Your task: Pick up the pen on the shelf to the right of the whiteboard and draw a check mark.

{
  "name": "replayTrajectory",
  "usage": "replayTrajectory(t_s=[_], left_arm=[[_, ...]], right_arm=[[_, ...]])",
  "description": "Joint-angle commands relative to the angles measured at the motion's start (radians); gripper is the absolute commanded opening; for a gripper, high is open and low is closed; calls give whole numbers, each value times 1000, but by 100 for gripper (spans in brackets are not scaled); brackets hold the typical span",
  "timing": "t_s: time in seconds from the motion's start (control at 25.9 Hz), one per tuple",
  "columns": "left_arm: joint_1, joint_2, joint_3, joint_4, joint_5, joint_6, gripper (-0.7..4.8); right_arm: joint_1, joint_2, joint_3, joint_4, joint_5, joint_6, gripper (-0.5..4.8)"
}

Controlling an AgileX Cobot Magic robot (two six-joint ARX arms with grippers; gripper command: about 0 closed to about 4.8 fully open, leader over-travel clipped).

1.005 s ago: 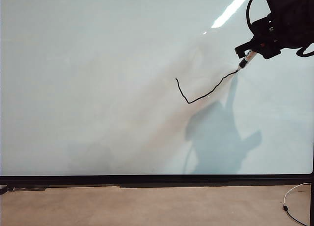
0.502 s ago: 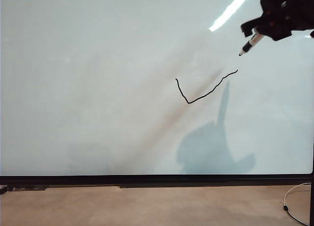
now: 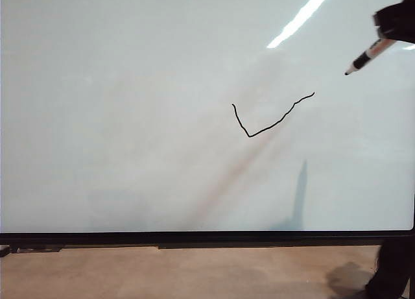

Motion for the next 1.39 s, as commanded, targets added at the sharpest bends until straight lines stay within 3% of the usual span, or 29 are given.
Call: replayTrajectory(t_s=[0.04,0.58,1.0,1.39], left_arm=[[0,0,3,13,0,4,-4],[0,0,3,13,0,4,-4],[0,0,3,13,0,4,-4],[0,0,3,13,0,4,-4]], right_arm=[[0,-106,-34,-41,0,6,-5],[-1,-607,-89,-462,23,17,-5],[-2,-605,-102,-504,31,58,-5],[-2,-606,-208,-391,44,140,-5]])
